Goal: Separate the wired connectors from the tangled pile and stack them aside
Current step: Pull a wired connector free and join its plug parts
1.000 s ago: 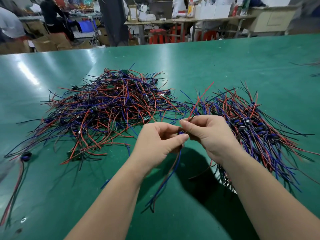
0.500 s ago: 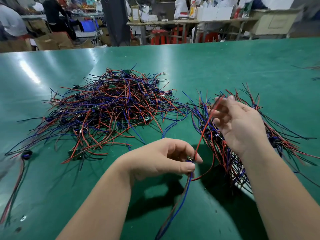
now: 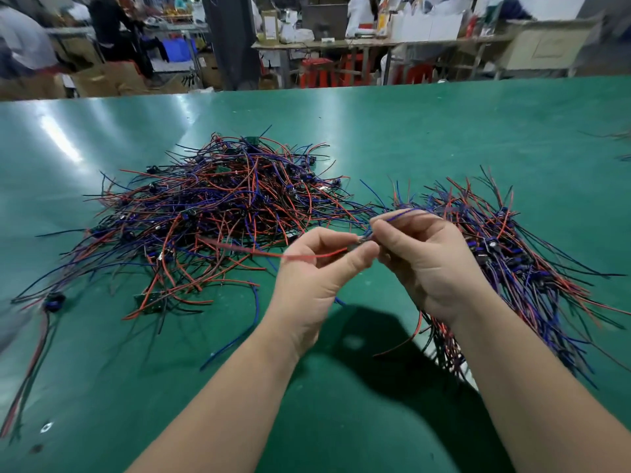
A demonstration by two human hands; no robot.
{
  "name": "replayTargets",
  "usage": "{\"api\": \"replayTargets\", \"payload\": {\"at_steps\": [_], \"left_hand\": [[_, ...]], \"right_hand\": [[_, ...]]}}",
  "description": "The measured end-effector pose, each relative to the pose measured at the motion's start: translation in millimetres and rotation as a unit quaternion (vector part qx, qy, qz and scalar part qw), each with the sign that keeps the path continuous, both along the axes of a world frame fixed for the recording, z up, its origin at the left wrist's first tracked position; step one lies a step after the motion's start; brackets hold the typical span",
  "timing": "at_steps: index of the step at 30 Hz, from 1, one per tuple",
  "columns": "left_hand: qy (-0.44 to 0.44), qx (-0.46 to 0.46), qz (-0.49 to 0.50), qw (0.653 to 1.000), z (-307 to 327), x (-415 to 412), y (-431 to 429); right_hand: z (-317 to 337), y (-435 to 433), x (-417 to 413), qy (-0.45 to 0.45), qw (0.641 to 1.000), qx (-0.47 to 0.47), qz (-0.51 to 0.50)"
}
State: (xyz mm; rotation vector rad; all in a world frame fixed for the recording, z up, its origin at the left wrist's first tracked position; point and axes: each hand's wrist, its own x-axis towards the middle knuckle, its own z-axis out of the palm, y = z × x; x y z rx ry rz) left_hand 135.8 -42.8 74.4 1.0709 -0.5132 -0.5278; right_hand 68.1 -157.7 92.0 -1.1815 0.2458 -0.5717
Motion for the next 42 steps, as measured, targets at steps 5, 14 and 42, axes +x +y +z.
{"api": "replayTargets", "payload": {"at_steps": [5, 14, 42], "left_hand": [[-0.088, 0.018, -0.117, 0.989, -0.3, 1.4, 3.2], [0.007, 0.133, -0.105, 0.986, 0.2, -3.6, 2.2], [0.07, 0.14, -0.051, 0.986, 4.4, 10.3, 5.8]], "right_hand": [[4.7, -13.0, -2.9, 0.016, 0.996, 0.081, -0.029], [-3.3, -13.8, -3.9, 0.113, 0.99, -0.08, -0.014], [-9.2, 1.3, -2.8, 0.076, 0.926, -0.365, -0.065]]}}
